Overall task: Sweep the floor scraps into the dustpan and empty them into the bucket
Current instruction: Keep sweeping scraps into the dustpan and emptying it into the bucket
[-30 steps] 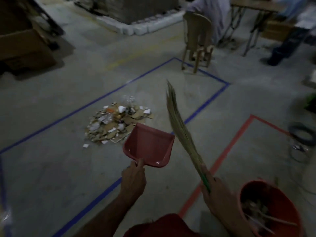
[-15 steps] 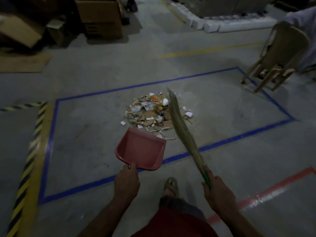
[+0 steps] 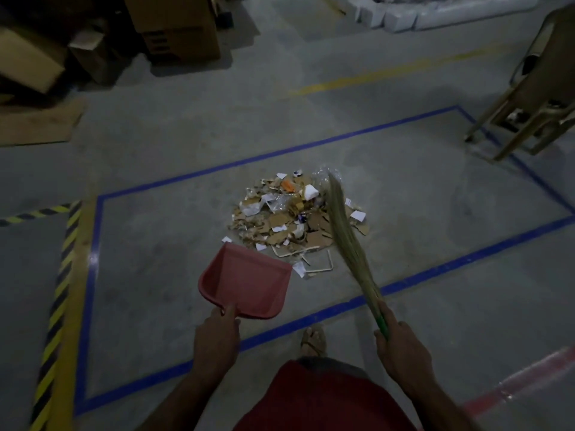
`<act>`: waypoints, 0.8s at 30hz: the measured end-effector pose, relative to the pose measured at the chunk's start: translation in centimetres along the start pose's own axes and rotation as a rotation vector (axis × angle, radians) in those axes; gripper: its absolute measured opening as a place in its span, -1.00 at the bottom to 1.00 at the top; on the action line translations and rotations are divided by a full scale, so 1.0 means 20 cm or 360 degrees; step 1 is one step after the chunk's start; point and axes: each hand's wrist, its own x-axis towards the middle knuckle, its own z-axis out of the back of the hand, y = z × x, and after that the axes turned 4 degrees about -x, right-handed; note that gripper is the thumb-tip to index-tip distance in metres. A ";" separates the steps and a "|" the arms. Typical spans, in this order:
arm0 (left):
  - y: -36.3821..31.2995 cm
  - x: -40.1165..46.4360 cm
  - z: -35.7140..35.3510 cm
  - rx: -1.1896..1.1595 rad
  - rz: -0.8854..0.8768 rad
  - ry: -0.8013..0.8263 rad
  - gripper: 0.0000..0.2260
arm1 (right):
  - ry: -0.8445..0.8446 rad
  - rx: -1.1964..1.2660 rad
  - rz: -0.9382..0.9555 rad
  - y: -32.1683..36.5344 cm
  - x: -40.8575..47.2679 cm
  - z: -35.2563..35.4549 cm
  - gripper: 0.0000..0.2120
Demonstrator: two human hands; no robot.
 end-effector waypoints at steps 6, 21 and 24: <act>-0.04 0.52 0.04 0.0083 -0.0077 0.0077 -0.72 | 0.0057 -0.0001 -0.0048 0.07 0.40 0.11 -0.33; 0.14 1.69 0.01 0.0146 -0.0203 0.0427 -0.62 | 0.0259 -0.0210 -0.0302 0.67 1.18 0.17 -0.37; 0.18 1.94 -0.07 0.0198 -0.0318 0.0498 -0.60 | 0.0299 -0.0232 -0.0434 0.78 1.38 0.11 -0.45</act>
